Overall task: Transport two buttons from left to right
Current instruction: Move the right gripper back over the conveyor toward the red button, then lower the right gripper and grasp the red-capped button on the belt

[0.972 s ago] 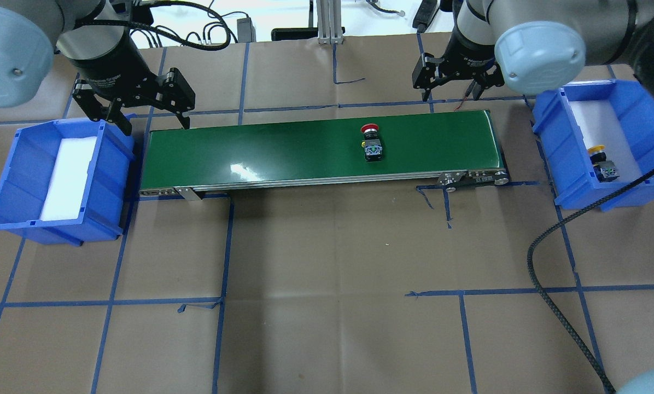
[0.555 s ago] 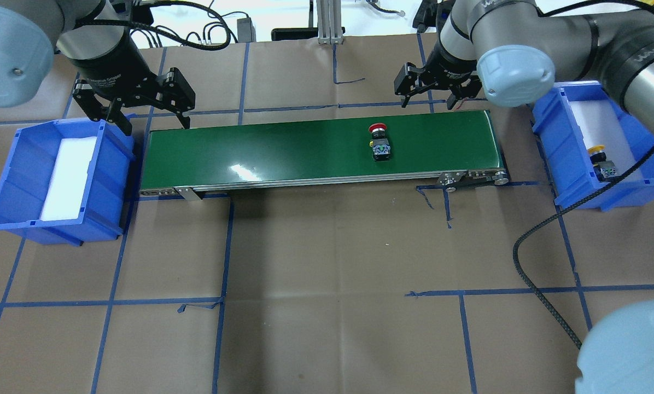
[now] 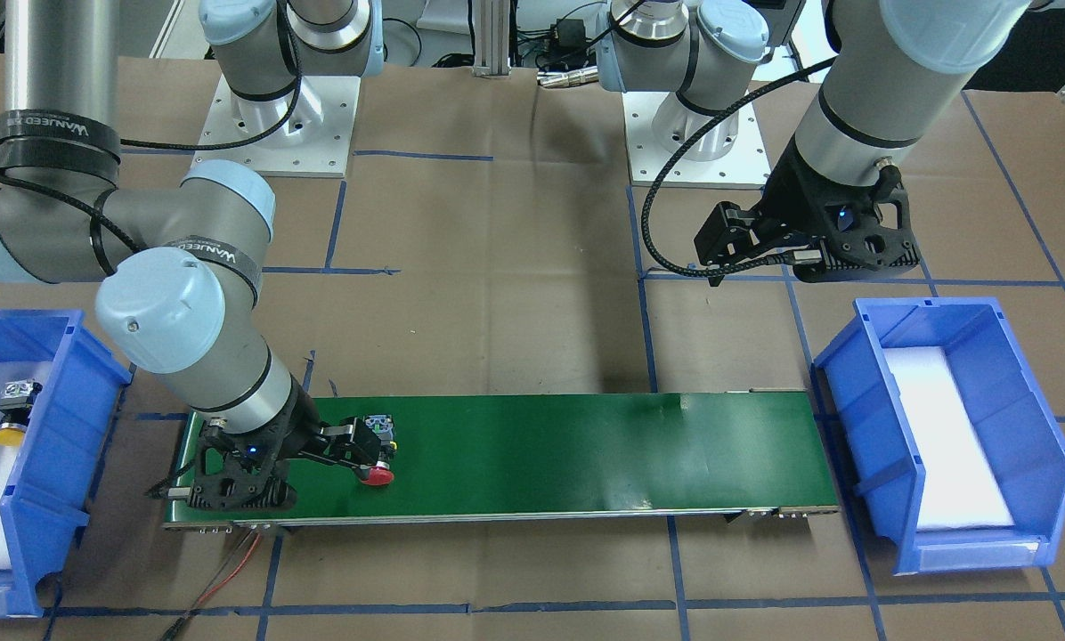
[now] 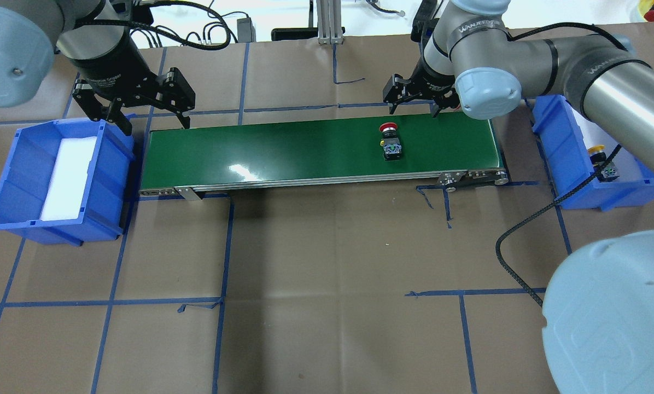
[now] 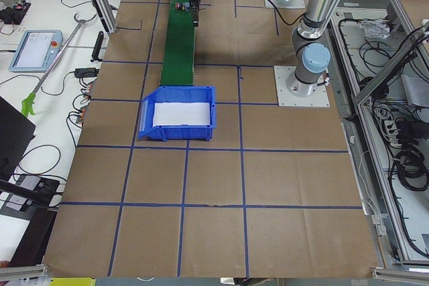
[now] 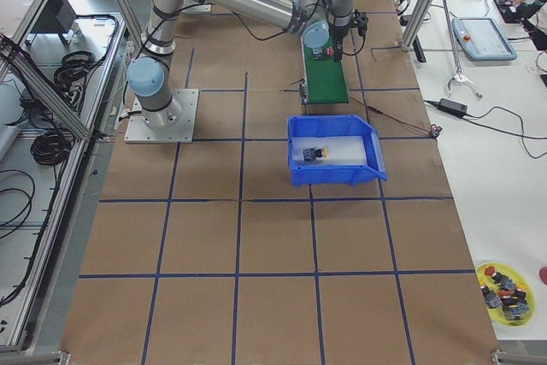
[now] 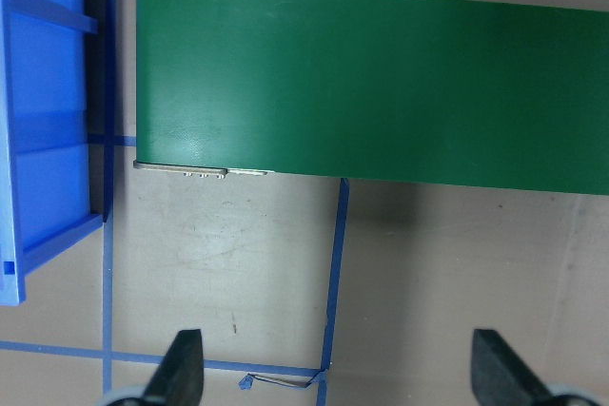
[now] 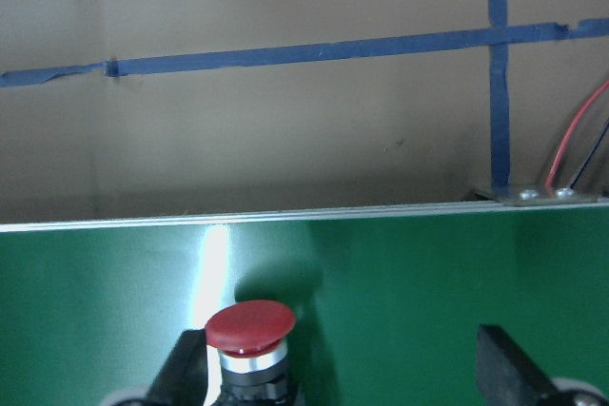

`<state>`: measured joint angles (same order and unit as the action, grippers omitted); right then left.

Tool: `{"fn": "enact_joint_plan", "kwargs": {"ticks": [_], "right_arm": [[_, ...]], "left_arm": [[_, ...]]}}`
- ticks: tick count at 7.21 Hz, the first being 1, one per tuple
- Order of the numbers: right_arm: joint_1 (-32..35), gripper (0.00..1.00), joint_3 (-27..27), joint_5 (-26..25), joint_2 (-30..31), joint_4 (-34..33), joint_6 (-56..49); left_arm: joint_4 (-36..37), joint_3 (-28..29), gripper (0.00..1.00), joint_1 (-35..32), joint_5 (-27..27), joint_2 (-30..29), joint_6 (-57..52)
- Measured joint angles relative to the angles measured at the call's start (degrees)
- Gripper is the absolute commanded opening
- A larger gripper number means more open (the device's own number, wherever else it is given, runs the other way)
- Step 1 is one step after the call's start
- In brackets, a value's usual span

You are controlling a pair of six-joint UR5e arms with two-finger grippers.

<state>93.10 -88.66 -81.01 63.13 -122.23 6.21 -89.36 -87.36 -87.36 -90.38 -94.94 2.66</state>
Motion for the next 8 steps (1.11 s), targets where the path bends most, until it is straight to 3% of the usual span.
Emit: {"fn": "enact_joint_plan", "kwargs": {"ticks": [3, 6, 7, 8], "right_arm": [[1.3, 0.98, -2.7, 0.0, -0.1, -0.2, 1.0], [1.3, 0.24, -4.4, -1.0, -0.2, -0.3, 0.9], [1.2, 0.08, -4.3, -1.6, -0.2, -0.3, 0.7], [1.2, 0.06, -4.1, -3.7, -0.3, -0.2, 0.3]], "left_arm": [[0.0, 0.0, 1.0, 0.0, 0.0, -0.1, 0.1], [0.1, 0.0, 1.0, 0.0, 0.0, -0.1, 0.1], [0.1, 0.0, 1.0, 0.0, 0.0, -0.1, 0.1], [0.1, 0.0, 1.0, 0.0, 0.0, -0.1, 0.1]]}}
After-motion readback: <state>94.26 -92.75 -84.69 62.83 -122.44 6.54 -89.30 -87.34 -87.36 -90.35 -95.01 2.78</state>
